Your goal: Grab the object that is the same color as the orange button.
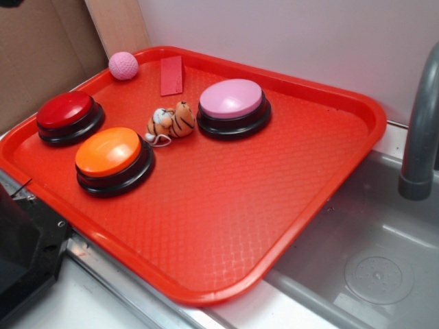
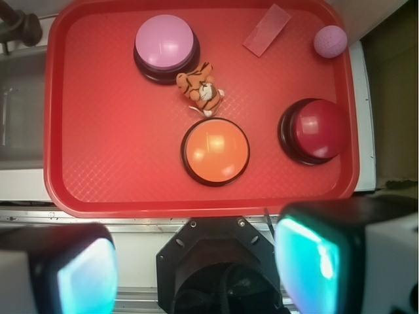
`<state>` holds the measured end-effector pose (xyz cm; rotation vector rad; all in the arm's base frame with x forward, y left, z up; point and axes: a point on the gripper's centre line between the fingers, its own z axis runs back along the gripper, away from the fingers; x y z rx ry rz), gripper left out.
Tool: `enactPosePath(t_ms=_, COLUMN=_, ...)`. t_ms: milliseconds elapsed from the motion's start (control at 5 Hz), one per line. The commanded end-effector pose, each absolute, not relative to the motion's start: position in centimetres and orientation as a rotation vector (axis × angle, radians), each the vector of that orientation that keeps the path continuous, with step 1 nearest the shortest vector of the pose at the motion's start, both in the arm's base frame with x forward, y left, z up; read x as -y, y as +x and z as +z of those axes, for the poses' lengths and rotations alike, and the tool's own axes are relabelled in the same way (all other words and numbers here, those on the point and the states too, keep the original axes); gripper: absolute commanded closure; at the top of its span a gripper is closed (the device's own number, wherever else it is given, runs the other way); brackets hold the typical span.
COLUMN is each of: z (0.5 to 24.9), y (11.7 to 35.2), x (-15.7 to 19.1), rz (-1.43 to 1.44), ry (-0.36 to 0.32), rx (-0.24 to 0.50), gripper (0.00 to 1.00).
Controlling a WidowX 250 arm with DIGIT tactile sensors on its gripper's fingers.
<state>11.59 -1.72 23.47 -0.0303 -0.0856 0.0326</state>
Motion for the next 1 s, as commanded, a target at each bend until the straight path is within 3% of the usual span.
enactPosePath(t_ms=0, z=23.5, y=11.6, x=1.7, rz=0.033, ry=-0.03, rx=0.086, gripper=0.0)
enactPosePath(t_ms=200, z=21.5, y=14.1, x=1.2, rz=0.039, ry=-0.056, rx=0.075, gripper=0.0)
enactPosePath(t_ms=600, z=17.2, y=18.9, x=-0.2, rz=0.116, ry=0.014, rx=0.169, gripper=0.0)
enactPosePath(t_ms=800, z=14.8, y=21.2, x=-0.2, rz=0.093, ry=0.004, rx=0.189, gripper=0.0)
